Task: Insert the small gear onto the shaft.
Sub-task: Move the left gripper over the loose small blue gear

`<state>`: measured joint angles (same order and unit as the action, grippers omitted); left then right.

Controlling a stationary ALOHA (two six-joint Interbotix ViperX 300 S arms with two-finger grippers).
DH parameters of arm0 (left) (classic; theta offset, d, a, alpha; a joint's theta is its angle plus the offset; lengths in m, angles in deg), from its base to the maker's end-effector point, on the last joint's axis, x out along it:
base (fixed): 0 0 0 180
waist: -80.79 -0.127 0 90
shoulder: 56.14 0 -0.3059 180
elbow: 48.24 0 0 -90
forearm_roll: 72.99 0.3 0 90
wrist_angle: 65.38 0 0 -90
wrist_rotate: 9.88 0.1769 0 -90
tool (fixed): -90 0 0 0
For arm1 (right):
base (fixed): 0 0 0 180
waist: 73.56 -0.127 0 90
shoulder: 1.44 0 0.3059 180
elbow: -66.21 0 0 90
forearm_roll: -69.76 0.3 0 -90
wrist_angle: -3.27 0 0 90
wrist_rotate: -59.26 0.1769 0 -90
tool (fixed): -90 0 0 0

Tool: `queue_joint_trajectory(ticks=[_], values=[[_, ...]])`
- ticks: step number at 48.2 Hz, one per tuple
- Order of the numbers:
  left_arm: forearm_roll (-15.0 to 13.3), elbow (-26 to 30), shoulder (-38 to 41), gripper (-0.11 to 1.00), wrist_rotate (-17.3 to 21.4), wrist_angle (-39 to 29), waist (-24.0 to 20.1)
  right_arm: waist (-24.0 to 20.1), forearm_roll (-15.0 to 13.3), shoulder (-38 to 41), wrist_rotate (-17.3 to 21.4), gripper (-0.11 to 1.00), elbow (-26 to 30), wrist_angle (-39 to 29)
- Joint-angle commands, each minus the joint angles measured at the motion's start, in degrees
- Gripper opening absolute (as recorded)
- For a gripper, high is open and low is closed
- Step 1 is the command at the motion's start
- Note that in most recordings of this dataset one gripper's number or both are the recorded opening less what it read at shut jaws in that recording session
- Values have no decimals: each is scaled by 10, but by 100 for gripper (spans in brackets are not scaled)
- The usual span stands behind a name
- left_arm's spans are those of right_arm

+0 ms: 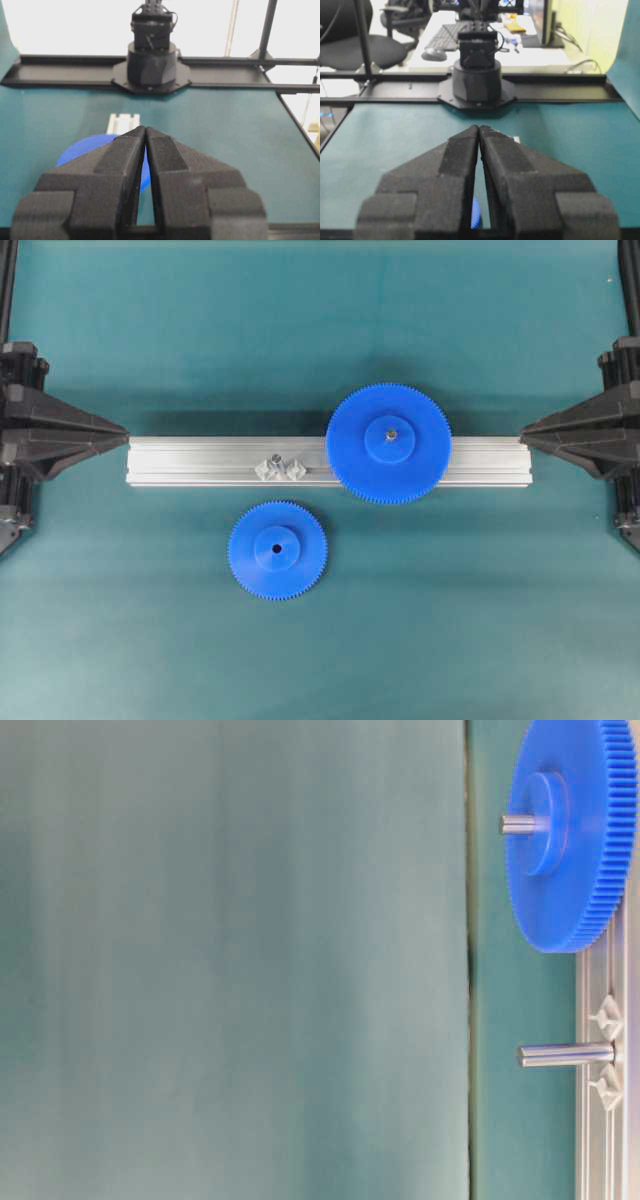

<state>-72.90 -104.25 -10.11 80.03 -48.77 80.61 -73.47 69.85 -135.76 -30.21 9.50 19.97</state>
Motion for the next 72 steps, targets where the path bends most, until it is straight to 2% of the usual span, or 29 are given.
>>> queue_joint_trajectory(ticks=[1, 5, 10, 16, 30, 39, 56, 72], values=[[6, -9, 7, 10, -17, 3, 3, 2, 2, 5, -4, 16, -2, 10], [6, -11, 11, 2, -30, -4, 4, 2, 9, -5, 2, 20, -14, 13], [7, -10, 18, 0, -39, -10, 3, 2, 15, -24, 18, 8, -25, 12], [7, -7, 24, 0, -39, -12, 4, 1, 15, -42, 38, 2, -27, -5], [6, 20, 52, 0, -40, -90, 7, 2, 15, -19, 43, 2, 0, -129], [7, 46, 83, 0, -40, -136, 16, 3, 15, 11, 43, 2, 15, -153], [7, 126, 211, 0, -40, -219, 52, 6, 17, 64, 44, 2, 26, -156], [7, 223, 314, 0, -52, -308, 57, 22, 17, 70, 43, 2, 34, -192]])
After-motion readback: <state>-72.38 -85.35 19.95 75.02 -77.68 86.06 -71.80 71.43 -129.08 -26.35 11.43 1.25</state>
